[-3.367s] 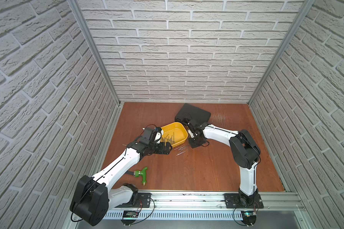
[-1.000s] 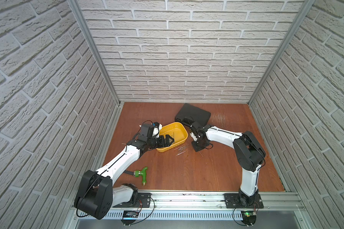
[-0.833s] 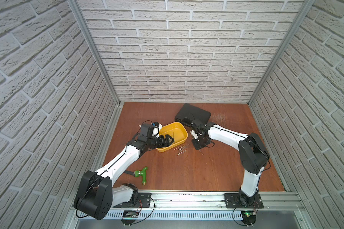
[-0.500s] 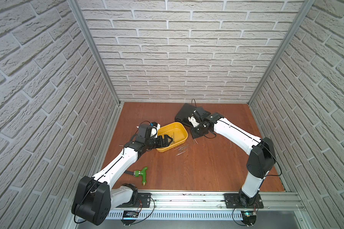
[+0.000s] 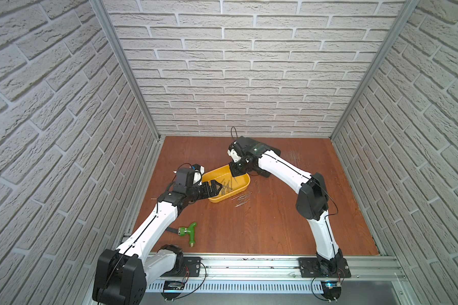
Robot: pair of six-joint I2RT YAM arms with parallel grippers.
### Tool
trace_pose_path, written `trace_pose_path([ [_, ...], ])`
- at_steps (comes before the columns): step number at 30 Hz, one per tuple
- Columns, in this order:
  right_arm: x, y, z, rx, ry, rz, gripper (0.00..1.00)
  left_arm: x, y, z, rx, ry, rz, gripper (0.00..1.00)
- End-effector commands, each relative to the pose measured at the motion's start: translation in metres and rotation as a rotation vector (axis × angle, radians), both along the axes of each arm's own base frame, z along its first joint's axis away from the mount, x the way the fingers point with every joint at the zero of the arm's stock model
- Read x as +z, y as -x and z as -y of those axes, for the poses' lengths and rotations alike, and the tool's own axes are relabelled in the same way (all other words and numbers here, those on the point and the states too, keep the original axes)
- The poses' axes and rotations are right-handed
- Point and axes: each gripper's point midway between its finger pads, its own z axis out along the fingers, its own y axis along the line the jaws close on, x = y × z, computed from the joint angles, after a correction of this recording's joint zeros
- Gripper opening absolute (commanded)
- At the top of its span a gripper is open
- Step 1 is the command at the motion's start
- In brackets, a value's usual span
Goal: Put the nails on the desktop into the storage box
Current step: Place the nail in the storage box.
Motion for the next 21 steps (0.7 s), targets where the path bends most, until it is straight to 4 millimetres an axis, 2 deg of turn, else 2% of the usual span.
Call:
trace_pose_path([
  [1, 0.002, -0.006, -0.014, -0.009, -0.032, 0.01, 0.02, -0.006, 0.002, -0.015, 0.046, -0.034, -0.025, 0.98],
  [6, -0.028, -0.008, -0.02, -0.01, -0.009, -0.018, 0.02, -0.006, 0.003, -0.023, 0.055, -0.039, -0.031, 0.98],
  [21, -0.084, -0.007, -0.024, -0.008, 0.044, -0.09, 0.02, -0.012, 0.008, -0.03, 0.056, -0.051, -0.059, 0.98],
])
